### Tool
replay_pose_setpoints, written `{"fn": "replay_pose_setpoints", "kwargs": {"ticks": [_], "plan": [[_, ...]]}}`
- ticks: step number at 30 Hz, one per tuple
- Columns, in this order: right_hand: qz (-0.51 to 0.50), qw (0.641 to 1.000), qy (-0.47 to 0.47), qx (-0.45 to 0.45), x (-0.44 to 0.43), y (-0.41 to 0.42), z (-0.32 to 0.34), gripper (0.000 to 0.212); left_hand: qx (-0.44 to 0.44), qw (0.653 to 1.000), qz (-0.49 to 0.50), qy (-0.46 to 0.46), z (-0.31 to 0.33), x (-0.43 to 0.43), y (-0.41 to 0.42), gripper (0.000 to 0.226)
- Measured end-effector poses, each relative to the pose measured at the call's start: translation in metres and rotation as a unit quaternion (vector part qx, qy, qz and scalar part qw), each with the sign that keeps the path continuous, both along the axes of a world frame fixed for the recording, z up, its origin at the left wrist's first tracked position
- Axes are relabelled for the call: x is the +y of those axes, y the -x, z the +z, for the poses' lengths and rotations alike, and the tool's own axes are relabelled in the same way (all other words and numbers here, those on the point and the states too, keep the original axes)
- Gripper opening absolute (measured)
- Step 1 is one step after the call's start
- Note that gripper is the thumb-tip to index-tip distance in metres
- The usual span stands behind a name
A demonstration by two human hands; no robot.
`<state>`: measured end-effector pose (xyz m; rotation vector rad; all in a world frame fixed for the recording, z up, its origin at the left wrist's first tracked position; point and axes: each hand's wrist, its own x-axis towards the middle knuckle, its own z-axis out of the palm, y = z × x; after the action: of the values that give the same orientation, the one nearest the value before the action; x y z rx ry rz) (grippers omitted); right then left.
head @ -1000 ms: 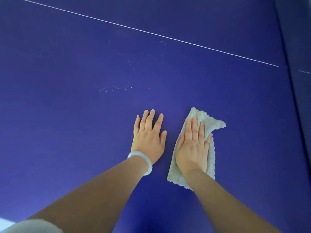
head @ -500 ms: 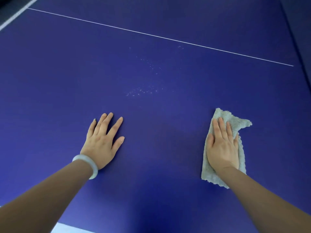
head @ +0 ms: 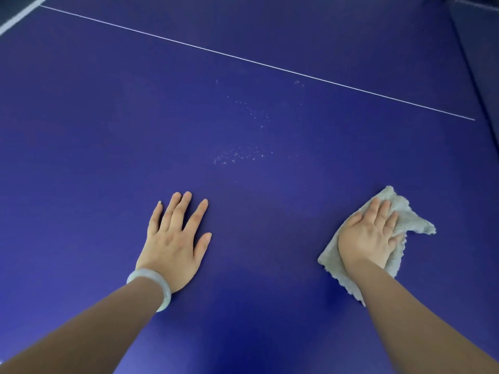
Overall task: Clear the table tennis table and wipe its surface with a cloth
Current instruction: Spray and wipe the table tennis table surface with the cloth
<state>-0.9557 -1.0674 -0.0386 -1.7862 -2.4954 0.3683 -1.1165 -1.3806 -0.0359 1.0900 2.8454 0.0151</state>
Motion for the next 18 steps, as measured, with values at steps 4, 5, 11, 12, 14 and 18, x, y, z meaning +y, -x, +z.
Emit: {"fn": "replay_pose_setpoints", "kwargs": {"ticks": [4,5,11,12,14,18], "plan": [[0.062,0.998,0.011,0.002,-0.003,0.070,0.004,0.058,-0.003,1.000,-0.005,-0.005,0.001,0.000,0.002,0.062],[0.104,0.994,0.015,-0.002,-0.010,0.085,0.006,0.058,-0.004,1.000,-0.005,-0.007,0.001,0.000,0.002,0.062],[0.419,0.908,0.000,-0.023,-0.053,0.058,0.021,0.056,-0.016,1.000,-0.001,-0.007,0.004,-0.001,0.001,0.061],[0.392,0.920,0.001,-0.019,-0.039,0.052,0.023,0.056,-0.017,1.000,-0.002,-0.007,0.003,-0.001,0.002,0.061],[0.243,0.970,-0.012,-0.014,-0.002,0.054,0.021,0.057,-0.019,1.000,-0.003,-0.007,0.003,-0.001,0.002,0.060],[0.053,0.998,0.007,0.019,0.014,0.112,0.009,0.058,-0.018,1.000,-0.003,-0.011,0.004,-0.001,0.003,0.060]]}}
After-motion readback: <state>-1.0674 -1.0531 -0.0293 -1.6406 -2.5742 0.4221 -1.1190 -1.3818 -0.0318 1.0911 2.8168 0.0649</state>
